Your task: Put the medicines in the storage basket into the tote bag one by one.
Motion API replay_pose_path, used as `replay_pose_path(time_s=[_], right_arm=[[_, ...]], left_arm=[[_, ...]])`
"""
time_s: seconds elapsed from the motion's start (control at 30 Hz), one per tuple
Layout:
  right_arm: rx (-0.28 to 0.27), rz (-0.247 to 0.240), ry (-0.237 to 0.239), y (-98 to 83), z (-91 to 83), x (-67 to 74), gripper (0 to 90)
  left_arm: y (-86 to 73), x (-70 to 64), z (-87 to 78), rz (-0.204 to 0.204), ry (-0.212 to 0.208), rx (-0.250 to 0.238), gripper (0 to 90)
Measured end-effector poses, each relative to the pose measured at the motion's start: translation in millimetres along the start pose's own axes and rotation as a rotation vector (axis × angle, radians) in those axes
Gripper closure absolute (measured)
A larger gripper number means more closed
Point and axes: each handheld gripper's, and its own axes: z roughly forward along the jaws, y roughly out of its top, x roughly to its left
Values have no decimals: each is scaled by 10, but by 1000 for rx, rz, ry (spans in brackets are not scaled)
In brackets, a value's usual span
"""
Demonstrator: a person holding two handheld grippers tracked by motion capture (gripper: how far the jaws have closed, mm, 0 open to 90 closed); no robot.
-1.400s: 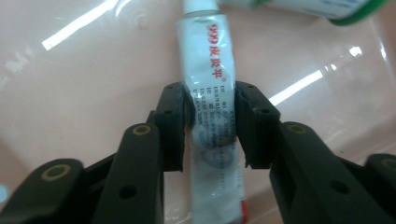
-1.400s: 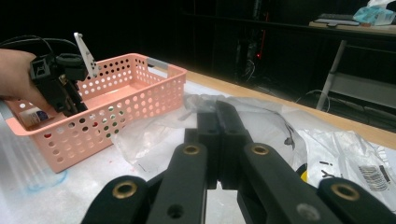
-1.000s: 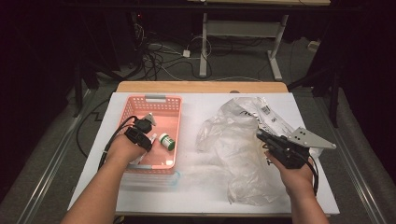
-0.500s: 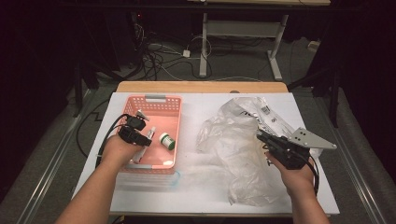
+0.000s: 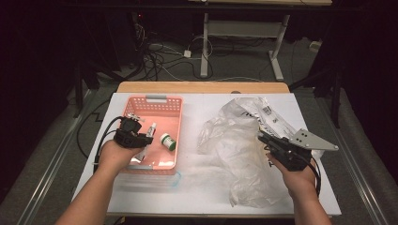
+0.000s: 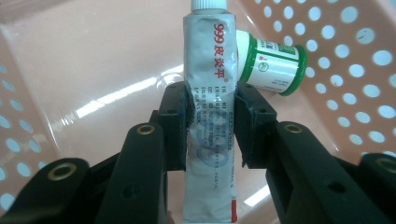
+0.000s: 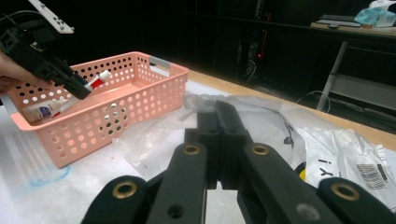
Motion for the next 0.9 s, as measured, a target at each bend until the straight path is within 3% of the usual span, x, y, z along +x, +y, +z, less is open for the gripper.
replay_pose_path(time_s=[0.63, 0.83, 0.9], right_arm=[[-7, 4, 6, -4, -18, 6, 900], [1, 3, 11, -17, -4, 26, 900], [1, 2, 9, -21, -2, 27, 900]], left_arm=[[-287, -206, -196, 76, 10, -204, 661], [-424, -205, -189, 59, -11, -272, 660], [-436, -211, -176, 64, 7, -273, 660]])
